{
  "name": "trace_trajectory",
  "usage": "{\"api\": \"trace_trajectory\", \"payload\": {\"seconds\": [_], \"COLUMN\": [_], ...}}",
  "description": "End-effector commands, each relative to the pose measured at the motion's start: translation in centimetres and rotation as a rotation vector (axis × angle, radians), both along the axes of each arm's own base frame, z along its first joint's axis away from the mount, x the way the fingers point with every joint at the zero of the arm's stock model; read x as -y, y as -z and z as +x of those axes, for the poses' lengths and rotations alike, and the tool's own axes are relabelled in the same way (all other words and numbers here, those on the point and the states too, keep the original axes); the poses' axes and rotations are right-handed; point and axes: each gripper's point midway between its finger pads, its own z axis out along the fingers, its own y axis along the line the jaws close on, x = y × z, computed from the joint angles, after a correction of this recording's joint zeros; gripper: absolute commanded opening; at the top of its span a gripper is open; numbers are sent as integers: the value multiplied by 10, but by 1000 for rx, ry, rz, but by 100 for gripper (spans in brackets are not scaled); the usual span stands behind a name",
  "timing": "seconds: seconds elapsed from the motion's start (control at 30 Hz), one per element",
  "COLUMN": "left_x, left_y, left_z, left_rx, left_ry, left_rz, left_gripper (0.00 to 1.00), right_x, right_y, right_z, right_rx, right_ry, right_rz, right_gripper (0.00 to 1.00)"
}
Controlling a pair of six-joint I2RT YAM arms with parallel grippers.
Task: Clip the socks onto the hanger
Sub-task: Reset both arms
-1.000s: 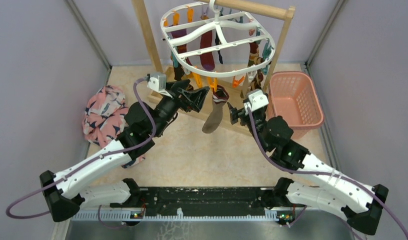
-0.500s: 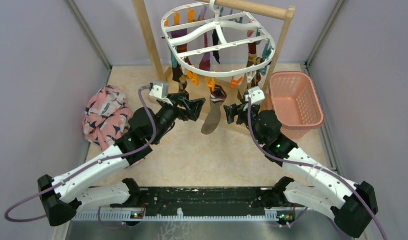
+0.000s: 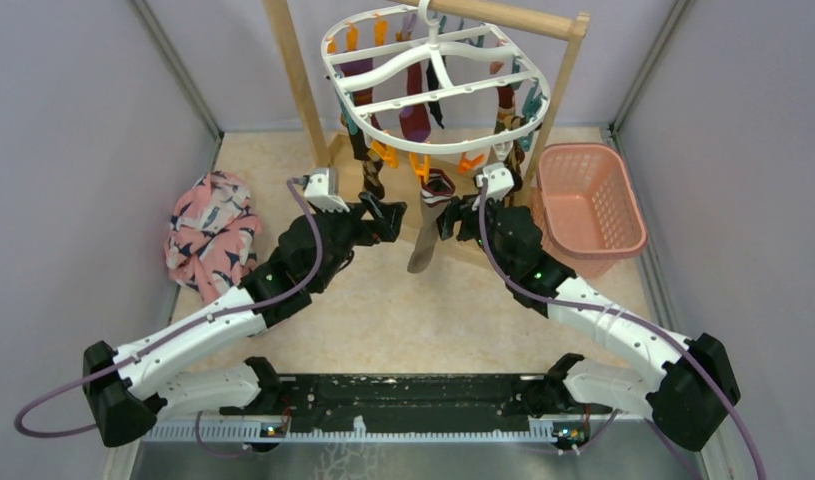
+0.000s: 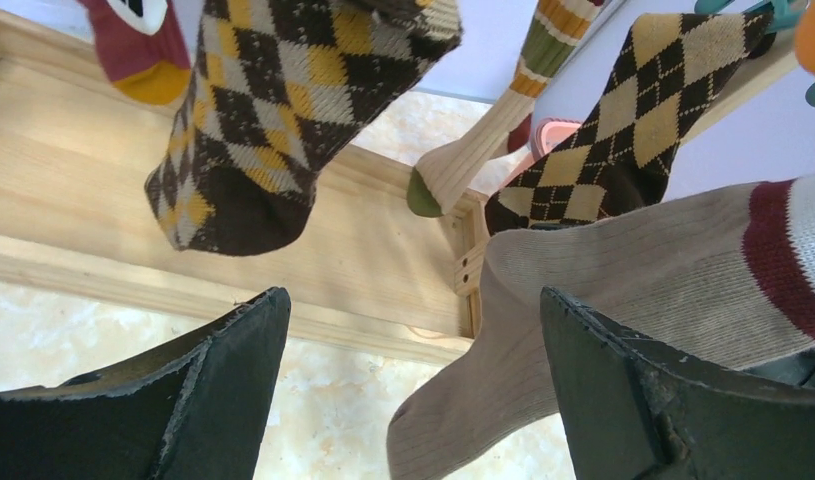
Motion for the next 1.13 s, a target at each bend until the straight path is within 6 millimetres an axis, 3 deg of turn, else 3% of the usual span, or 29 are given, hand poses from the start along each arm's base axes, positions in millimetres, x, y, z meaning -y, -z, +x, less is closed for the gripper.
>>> {"api": "trace_trajectory", "payload": {"seconds": [0.0,0.2,0.4,1.1], "left_x": [-15,-18,-8,13], "left_y": [-4,-10,-2,14], "left_z": [-5,-4,3,6], "left_rx": [-11,50,36,-10], "left_ry": [-41,-38,-34,33], "left_rz": [-50,-28,9,56], "left_gripper": [98,98,98,98], "right_x": [-6,18,33,49], "right_y": [-23,-2,13,26], "right_z": [-5,-22,-29,-31], "right_rx": [5,-26,-36,-31], "right_ry": [-26,27,63,118], "right_rz": [139,127,87,63], "right_gripper": [70,70,70,70]}}
